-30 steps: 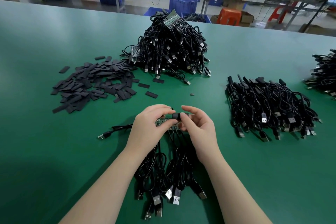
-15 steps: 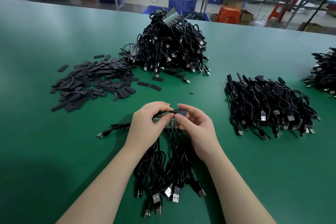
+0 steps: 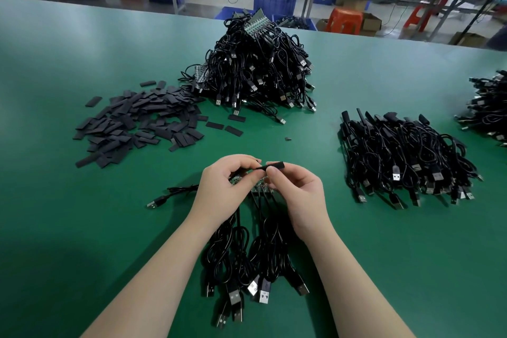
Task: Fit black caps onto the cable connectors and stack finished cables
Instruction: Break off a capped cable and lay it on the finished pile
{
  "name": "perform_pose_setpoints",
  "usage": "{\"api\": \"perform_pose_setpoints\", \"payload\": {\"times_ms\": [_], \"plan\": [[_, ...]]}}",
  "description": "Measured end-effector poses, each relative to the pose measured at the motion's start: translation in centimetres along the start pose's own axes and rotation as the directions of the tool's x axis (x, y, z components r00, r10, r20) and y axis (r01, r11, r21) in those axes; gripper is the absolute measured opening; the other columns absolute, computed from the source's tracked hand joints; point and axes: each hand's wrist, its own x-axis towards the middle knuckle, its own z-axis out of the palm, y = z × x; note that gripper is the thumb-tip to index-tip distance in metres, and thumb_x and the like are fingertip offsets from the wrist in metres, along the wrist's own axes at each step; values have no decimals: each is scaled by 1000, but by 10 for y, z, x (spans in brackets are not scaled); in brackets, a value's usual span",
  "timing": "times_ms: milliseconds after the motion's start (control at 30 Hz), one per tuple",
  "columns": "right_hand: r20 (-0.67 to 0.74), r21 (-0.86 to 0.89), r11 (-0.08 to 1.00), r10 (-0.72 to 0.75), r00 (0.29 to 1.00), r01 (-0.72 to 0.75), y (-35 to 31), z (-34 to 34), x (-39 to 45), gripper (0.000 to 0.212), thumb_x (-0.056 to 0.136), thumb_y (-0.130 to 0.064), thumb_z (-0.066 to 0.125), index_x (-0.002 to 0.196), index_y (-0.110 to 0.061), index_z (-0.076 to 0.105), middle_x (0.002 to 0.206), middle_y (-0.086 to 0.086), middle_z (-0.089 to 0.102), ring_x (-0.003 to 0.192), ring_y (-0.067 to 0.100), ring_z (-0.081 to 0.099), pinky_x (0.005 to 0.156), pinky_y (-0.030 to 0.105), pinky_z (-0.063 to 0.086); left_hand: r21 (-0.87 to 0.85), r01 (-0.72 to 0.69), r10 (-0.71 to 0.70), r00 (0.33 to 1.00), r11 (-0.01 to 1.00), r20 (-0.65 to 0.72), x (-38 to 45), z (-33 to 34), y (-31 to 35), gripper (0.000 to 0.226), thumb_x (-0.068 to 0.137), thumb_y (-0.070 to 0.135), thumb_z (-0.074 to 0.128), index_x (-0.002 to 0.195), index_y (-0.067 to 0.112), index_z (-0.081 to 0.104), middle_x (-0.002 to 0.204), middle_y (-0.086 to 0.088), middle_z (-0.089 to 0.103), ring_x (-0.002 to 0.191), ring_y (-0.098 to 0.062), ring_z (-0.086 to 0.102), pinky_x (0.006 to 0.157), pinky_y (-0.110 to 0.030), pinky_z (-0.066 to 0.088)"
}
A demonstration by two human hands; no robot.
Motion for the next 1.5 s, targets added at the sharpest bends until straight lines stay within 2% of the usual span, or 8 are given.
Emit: {"api": "perform_pose_setpoints", "payload": {"times_ms": [233,400,600,800,967,1200,1367,1500], "plan": [[-119,21,1000,-7,993,10,1,-4,3,17,87,-10,73,77,-23,78,82,2,76,73,9,69,70,17,53,84,-12,12,1000,996,-1,-1,-2,-1,38,79,14,78,90,49,66,95,27,67,86,-1,64,78,-7,45],[-134,-32,999,-45,990,41,1,-5,3,17,87,-12,74,77,-26,77,81,1,75,76,10,69,74,20,54,141,8,-7,1000,990,-4,-2,-1,-2,41,83,16,75,104,49,64,99,31,67,103,11,59,86,-3,39],[-100,-77,995,-68,993,61,1,-3,2,17,87,-9,73,80,-24,76,77,-4,73,72,8,66,71,17,52,271,-52,49,999,961,20,-2,-1,-5,30,85,16,73,111,31,73,102,32,61,107,11,55,90,-2,38],[-103,-164,981,-118,988,100,1,-2,1,27,87,-9,73,78,-34,76,81,-2,75,79,14,69,74,21,55,237,-53,42,998,970,51,-2,-1,-4,30,86,17,72,113,31,72,103,30,62,106,10,57,90,-3,39],[-106,-180,977,-131,986,111,-1,-1,1,26,87,-5,73,79,-30,76,81,-3,75,78,10,69,72,18,53,198,-39,23,997,979,79,-2,0,-5,32,86,16,72,114,31,72,103,30,63,105,10,58,89,-4,40],[-101,-218,973,-102,990,78,-4,-3,2,22,86,-8,74,79,-28,75,77,-3,74,74,12,67,72,21,55,126,53,-62,996,991,61,-4,-1,-6,47,85,19,74,121,45,61,100,30,65,101,12,59,90,-3,39],[-77,-212,976,-74,994,56,-5,-6,2,19,87,-10,74,76,-26,75,74,-2,72,71,12,64,69,22,53,152,43,-56,995,988,80,-4,-2,-4,34,86,19,72,107,46,67,96,46,60,102,15,58,87,-2,39],[-63,-202,978,-62,996,48,-5,-7,3,22,87,-9,73,74,-27,75,73,-4,72,69,10,64,66,19,53,150,38,-50,995,988,83,-3,-1,-4,32,86,18,72,107,41,70,93,42,61,101,14,59,87,-2,41]]}}
